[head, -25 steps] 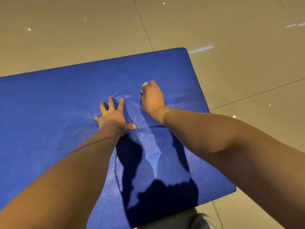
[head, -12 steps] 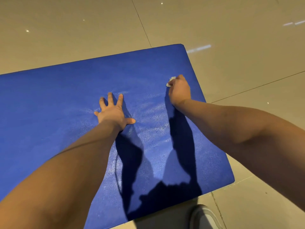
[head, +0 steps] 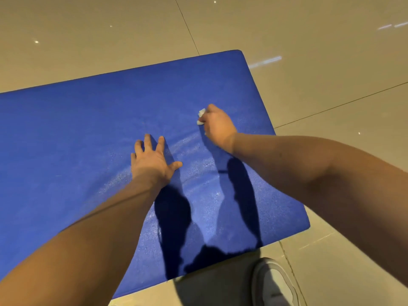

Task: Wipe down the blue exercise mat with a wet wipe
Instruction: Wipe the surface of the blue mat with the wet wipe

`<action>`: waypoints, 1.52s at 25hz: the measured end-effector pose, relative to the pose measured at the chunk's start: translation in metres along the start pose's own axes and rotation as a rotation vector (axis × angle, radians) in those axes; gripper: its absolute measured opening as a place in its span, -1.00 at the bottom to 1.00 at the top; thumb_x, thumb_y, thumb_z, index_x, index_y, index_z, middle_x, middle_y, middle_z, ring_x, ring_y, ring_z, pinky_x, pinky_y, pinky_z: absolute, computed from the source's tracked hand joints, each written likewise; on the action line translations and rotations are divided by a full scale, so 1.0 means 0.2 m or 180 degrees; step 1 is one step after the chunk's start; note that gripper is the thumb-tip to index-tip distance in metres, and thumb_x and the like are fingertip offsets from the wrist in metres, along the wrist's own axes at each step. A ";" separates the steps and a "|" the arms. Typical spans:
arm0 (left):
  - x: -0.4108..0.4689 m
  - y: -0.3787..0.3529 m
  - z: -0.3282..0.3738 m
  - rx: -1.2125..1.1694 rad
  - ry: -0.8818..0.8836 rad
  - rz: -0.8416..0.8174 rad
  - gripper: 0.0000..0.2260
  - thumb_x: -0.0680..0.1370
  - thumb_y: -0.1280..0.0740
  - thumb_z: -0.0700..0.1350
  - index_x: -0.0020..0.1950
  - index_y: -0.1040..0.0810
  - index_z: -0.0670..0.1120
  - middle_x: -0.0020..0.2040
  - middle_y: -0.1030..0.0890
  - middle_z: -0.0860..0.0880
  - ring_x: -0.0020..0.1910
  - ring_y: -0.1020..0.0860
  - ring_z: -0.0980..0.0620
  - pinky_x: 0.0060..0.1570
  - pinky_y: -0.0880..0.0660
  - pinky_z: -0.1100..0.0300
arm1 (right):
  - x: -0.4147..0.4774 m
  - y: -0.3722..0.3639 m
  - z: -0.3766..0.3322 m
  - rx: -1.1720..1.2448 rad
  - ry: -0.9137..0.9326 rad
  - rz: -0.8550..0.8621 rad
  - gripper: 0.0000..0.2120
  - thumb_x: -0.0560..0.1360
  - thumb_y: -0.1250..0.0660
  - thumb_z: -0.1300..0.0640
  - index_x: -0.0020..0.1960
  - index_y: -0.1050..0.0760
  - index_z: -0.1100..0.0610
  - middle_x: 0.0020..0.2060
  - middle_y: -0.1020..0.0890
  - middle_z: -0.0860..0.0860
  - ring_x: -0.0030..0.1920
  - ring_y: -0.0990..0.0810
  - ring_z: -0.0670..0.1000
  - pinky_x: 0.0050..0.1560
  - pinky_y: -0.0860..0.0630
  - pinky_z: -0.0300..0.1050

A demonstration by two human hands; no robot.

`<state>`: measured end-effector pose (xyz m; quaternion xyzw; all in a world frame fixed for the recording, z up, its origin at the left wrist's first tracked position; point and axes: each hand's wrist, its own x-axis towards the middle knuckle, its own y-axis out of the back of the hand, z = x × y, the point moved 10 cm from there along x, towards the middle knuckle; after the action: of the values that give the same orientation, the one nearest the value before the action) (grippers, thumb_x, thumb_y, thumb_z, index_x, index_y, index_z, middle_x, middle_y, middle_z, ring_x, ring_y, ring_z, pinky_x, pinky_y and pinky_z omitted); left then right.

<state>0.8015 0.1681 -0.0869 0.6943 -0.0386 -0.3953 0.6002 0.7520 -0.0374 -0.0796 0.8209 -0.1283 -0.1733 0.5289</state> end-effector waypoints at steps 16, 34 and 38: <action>-0.19 -0.19 -0.02 -0.0039 0.0279 -0.0618 0.08 0.40 -0.36 0.45 0.62 0.30 0.15 0.61 0.36 -0.03 0.59 0.30 -0.21 0.43 -0.15 -0.44 | -0.19 -0.07 -0.15 0.0045 0.0146 0.0118 -0.80 0.58 -0.23 0.32 0.12 -0.59 0.28 0.10 -0.49 0.17 0.10 -0.53 0.19 0.08 -0.44 -0.14; -0.19 -0.17 -0.01 0.0006 0.0308 -0.0482 0.06 0.42 -0.37 0.43 0.63 0.27 0.15 0.63 0.32 -0.01 0.60 0.27 -0.19 0.41 -0.16 -0.45 | -0.37 -0.10 -0.15 0.0502 -0.0254 -0.0058 -0.83 0.53 -0.26 0.36 0.08 -0.55 0.24 0.04 -0.50 0.15 -0.06 -0.54 0.19 -0.11 -0.43 -0.05; -0.19 -0.16 -0.01 0.0096 0.0291 -0.0479 0.07 0.41 -0.36 0.44 0.63 0.28 0.13 0.63 0.31 -0.04 0.60 0.25 -0.22 0.41 -0.18 -0.46 | -0.45 0.06 0.32 0.0472 -0.1153 0.0351 -0.79 0.50 -0.24 0.39 0.05 -0.56 0.20 0.08 -0.51 0.13 -0.03 -0.56 0.19 0.01 -0.56 0.10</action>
<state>0.7625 0.1986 -0.0956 0.7215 0.0352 -0.4065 0.5594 0.6431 -0.0595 -0.0791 0.8046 -0.2785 -0.2790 0.4440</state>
